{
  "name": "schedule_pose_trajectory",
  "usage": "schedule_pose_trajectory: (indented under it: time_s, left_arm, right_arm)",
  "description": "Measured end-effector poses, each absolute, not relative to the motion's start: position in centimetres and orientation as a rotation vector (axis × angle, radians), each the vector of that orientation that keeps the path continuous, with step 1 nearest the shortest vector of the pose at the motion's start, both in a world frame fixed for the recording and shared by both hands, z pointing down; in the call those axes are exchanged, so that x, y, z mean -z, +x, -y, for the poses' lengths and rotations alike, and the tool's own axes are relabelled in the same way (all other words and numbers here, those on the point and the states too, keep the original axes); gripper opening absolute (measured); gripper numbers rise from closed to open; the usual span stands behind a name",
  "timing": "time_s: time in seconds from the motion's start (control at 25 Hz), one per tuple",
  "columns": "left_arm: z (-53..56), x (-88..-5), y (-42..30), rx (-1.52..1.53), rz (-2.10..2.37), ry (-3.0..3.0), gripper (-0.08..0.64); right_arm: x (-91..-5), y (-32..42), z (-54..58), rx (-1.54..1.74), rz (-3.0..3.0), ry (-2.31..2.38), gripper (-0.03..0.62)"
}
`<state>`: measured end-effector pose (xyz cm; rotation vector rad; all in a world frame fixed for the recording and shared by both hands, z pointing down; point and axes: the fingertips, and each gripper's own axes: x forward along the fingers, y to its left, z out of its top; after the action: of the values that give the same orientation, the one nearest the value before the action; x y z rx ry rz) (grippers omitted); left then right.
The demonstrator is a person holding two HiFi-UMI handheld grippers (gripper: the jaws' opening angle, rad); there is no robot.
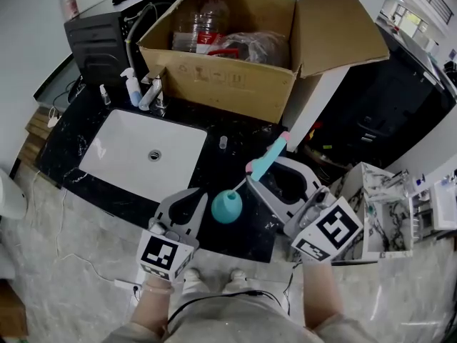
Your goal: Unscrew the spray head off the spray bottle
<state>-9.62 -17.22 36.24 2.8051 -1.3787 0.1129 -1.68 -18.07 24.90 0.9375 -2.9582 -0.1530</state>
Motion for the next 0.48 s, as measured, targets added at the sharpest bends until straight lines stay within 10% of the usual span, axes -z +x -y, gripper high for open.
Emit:
schedule_pose_trajectory:
  time_s: [0.48]
  left_arm:
    - [17.2,-36.6,-10.3,-0.124,1.405,2.761,0.016]
  right_arm:
    - [-23.6,0.3,18.2,0.218,2.918,0.984,0.141]
